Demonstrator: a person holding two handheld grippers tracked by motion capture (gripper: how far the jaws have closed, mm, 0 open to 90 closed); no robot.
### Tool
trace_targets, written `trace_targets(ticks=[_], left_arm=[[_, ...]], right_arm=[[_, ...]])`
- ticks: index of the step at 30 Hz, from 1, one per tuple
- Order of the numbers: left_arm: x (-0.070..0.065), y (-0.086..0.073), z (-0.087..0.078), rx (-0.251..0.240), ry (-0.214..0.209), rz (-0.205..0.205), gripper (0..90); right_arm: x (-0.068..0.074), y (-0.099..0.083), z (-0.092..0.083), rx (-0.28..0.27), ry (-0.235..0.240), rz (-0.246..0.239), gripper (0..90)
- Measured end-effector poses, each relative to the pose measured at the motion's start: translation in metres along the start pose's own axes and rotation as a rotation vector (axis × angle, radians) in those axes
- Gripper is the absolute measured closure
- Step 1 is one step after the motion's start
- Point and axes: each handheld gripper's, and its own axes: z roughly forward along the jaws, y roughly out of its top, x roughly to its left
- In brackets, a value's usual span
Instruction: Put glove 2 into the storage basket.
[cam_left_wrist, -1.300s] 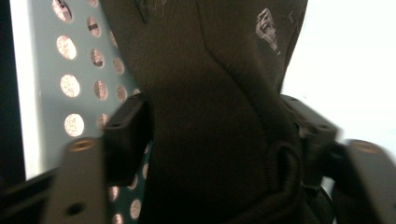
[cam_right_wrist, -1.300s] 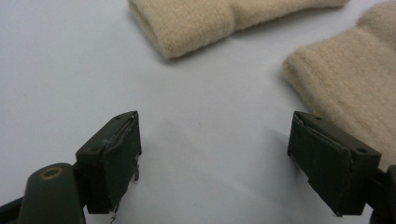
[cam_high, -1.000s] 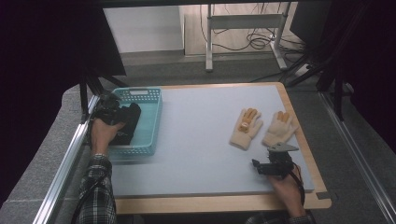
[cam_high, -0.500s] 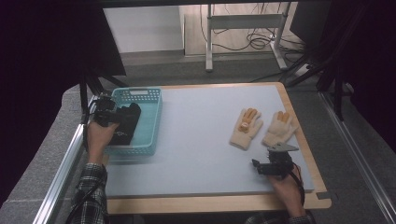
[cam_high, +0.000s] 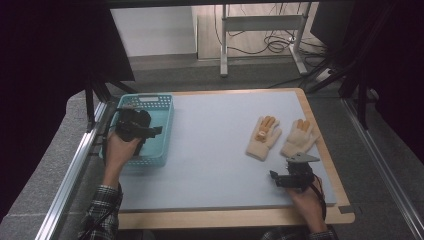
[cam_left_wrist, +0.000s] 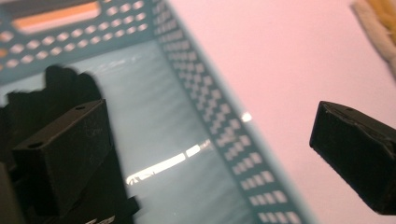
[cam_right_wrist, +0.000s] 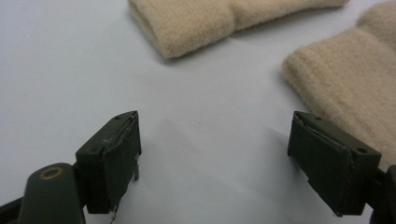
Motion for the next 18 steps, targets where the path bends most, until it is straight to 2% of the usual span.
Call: trace_targets(ticks=[9,14,18], left_arm=[[-0.052,0.003,0.002,-0.043,-0.078,0.110,0.0],[-0.084,-0.006,0.009,-0.056,-0.140,0.159,0.1],[-0.106,-0.018,0.019,-0.045,-0.157,0.205,0.1]], right_arm=[[0.000,0.000,0.000,0.000,0.000,0.000,17.1],[0.000,0.000,0.000,-0.001,0.000,0.001,17.1],[0.000,0.000,0.000,-0.001,-0.001,-0.001,17.1]])
